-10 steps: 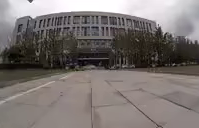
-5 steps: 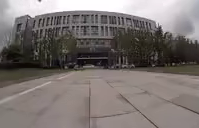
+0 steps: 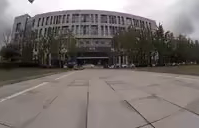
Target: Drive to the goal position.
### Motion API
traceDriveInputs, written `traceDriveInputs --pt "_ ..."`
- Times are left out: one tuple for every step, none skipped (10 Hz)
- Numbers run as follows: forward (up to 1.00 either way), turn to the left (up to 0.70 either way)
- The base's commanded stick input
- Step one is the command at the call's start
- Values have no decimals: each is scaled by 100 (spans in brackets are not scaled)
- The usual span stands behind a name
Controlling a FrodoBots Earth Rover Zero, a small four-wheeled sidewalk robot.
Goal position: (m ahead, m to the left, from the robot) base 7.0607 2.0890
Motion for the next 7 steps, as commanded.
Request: traceDriveInputs --pt "70 0" --pt "70 0" --pt "70 0" --pt "70 0" --pt "70 0" --pt "70 0" --pt "70 0"
